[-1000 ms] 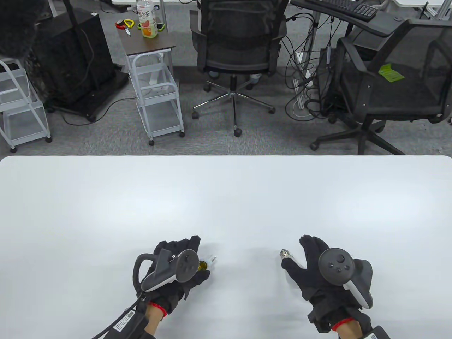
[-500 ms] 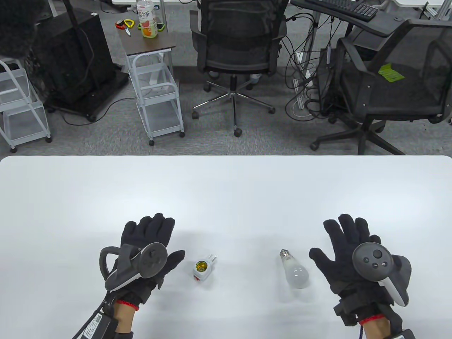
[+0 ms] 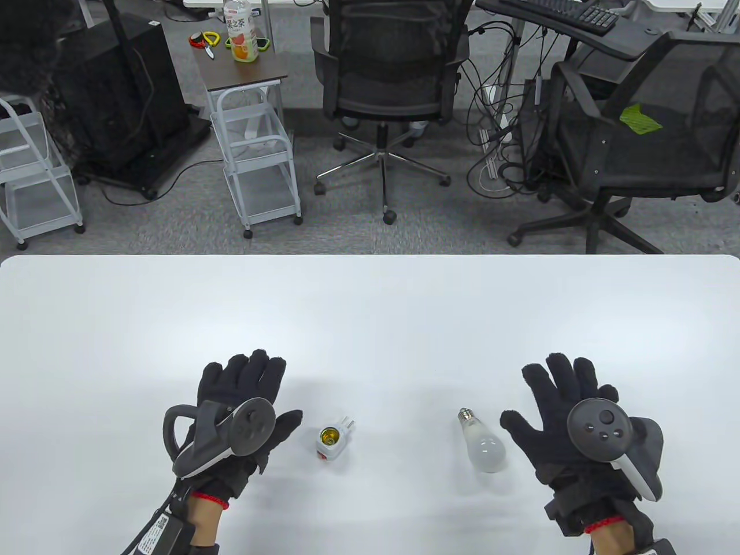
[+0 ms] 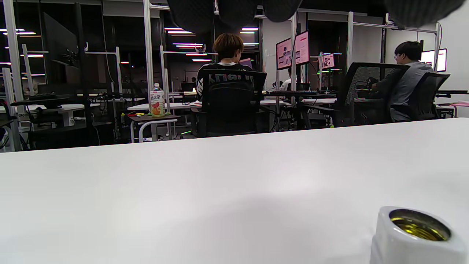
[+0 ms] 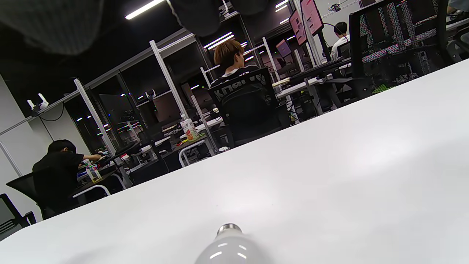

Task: Unscrew light bulb from socket

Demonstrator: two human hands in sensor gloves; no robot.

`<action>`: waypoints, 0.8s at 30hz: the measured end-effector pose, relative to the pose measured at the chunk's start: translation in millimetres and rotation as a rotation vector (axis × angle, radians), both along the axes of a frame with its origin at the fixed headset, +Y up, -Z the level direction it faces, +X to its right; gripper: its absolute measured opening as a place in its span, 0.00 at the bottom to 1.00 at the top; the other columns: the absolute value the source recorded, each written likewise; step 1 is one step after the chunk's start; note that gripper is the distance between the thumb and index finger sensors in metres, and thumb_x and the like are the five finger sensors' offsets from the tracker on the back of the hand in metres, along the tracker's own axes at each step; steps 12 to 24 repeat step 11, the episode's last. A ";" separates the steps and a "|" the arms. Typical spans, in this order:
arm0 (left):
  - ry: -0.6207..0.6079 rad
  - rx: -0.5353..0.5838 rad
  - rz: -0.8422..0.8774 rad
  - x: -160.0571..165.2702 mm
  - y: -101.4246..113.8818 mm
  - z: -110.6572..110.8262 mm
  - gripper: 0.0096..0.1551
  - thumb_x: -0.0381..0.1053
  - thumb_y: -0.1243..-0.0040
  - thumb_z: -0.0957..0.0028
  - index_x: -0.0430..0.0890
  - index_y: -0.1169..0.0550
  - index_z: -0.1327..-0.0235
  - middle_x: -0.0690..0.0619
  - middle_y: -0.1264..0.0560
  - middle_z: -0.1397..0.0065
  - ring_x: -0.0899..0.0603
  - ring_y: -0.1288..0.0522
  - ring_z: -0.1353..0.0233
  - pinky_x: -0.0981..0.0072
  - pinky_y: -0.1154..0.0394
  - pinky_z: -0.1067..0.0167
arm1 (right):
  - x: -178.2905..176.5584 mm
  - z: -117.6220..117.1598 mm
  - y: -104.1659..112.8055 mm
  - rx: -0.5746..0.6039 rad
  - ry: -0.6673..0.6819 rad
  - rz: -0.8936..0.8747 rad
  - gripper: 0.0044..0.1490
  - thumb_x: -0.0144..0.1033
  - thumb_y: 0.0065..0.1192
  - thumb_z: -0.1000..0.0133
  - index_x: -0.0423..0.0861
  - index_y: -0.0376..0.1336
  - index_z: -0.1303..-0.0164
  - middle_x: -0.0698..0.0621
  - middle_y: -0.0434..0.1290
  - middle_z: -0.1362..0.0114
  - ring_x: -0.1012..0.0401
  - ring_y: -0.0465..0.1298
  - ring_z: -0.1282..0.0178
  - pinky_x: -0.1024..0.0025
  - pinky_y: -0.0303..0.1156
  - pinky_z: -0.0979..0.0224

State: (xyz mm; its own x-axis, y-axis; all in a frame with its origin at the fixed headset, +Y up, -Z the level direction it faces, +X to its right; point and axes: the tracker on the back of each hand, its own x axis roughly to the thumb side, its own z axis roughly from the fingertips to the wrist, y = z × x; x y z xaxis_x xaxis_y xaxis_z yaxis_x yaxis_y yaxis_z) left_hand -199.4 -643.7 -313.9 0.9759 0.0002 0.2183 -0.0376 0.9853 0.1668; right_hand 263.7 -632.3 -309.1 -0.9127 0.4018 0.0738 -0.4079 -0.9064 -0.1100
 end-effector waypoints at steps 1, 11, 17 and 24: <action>-0.001 -0.005 -0.008 0.5 -0.9 -0.3 0.55 0.73 0.38 0.56 0.48 0.35 0.16 0.44 0.40 0.12 0.28 0.39 0.14 0.25 0.52 0.20 | -0.5 -0.5 -1.2 -0.007 0.000 0.006 0.58 0.79 0.56 0.56 0.59 0.48 0.19 0.49 0.42 0.09 0.44 0.38 0.11 0.29 0.37 0.20; 0.007 -0.024 -0.014 -0.1 -3.5 -2.1 0.56 0.73 0.38 0.56 0.48 0.35 0.16 0.44 0.40 0.12 0.28 0.40 0.14 0.25 0.52 0.21 | -5.2 -2.5 -6.7 -0.034 0.007 0.042 0.59 0.79 0.56 0.56 0.58 0.48 0.19 0.49 0.43 0.09 0.44 0.38 0.11 0.29 0.37 0.20; 0.007 -0.024 -0.014 -0.1 -3.5 -2.1 0.56 0.73 0.38 0.56 0.48 0.35 0.16 0.44 0.40 0.12 0.28 0.40 0.14 0.25 0.52 0.21 | -5.2 -2.5 -6.7 -0.034 0.007 0.042 0.59 0.79 0.56 0.56 0.58 0.48 0.19 0.49 0.43 0.09 0.44 0.38 0.11 0.29 0.37 0.20; 0.007 -0.024 -0.014 -0.1 -3.5 -2.1 0.56 0.73 0.38 0.56 0.48 0.35 0.16 0.44 0.40 0.12 0.28 0.40 0.14 0.25 0.52 0.21 | -5.2 -2.5 -6.7 -0.034 0.007 0.042 0.59 0.79 0.56 0.56 0.58 0.48 0.19 0.49 0.43 0.09 0.44 0.38 0.11 0.29 0.37 0.20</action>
